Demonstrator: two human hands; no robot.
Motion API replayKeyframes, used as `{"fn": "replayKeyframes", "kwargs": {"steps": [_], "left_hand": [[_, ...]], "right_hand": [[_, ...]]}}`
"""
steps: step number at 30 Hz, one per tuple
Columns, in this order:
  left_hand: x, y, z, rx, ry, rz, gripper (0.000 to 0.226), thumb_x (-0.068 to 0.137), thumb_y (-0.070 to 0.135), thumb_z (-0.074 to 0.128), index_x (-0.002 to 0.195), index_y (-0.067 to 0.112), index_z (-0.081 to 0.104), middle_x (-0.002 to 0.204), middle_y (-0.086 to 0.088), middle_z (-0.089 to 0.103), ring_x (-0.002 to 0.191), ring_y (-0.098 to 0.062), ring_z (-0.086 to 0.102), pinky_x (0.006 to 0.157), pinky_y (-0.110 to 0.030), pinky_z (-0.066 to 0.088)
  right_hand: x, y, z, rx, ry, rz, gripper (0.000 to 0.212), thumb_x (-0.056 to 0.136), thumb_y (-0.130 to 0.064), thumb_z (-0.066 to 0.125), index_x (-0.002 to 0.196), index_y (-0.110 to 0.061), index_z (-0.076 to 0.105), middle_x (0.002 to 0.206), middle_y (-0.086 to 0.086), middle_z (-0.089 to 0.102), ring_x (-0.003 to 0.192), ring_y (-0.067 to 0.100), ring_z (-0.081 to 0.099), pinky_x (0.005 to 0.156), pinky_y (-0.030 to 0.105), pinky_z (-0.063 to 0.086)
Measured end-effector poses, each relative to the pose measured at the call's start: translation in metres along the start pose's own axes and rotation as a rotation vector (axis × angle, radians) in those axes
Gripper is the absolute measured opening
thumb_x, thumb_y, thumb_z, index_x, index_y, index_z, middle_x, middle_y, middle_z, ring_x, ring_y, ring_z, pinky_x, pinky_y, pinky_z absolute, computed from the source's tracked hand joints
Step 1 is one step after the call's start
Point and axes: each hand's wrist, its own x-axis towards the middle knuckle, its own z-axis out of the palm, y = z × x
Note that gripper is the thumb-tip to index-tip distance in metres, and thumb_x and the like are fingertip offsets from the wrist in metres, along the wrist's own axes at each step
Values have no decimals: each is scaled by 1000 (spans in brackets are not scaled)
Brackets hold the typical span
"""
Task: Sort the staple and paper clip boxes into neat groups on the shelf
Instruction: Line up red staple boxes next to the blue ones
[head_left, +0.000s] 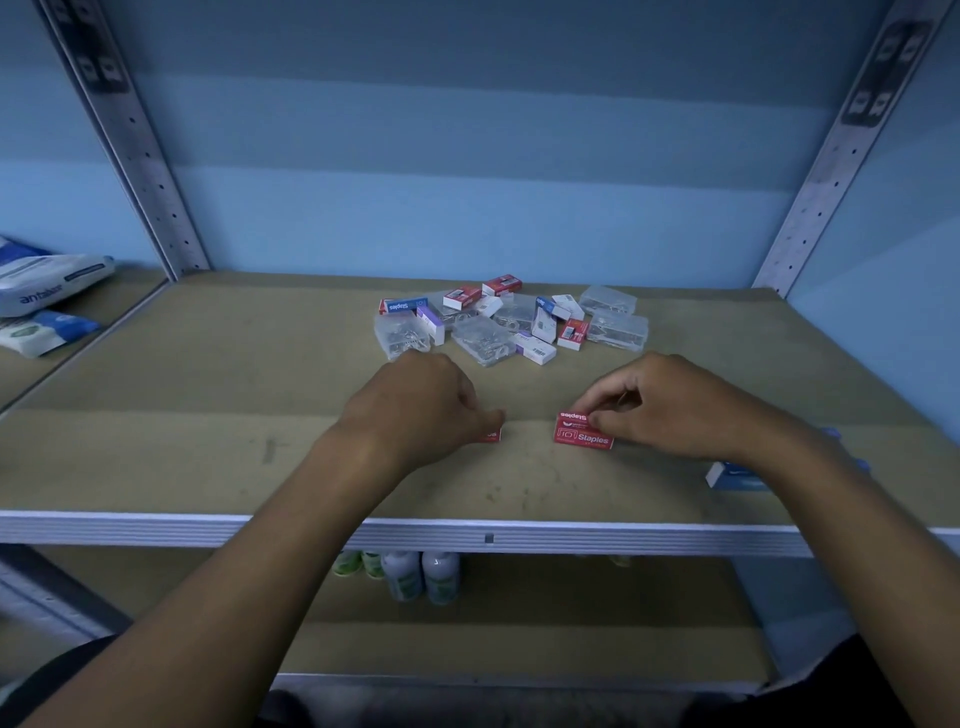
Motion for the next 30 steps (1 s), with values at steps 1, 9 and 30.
{"fn": "replayKeyframes", "kwargs": {"steps": [1,9,30], "left_hand": [[0,0,0,16,6,11,42,80,64,59,77,27,77,80,9,70,83,-10,60,69,-27,51],[-2,-1,-12,116,14,21,65,81,82,31,53,31,61,61,6,55,66,-13,55,62,-28,45],[7,-18,-8,-115,-79,286,15,78,30,78,93,33,76,87,20,66,79,2,58,75,-25,51]], "right_hand": [[0,0,0,5,1,2,21,93,-25,66,104,-37,79,92,-24,74,86,-13,63,66,6,44],[-4,3,-3,20,-8,-21,21,94,-28,65,107,-41,76,95,-26,73,89,-14,63,74,11,46],[-6,-1,-2,-18,68,-97,16,84,-24,79,97,-32,80,83,-23,74,77,-13,64,68,4,44]]}}
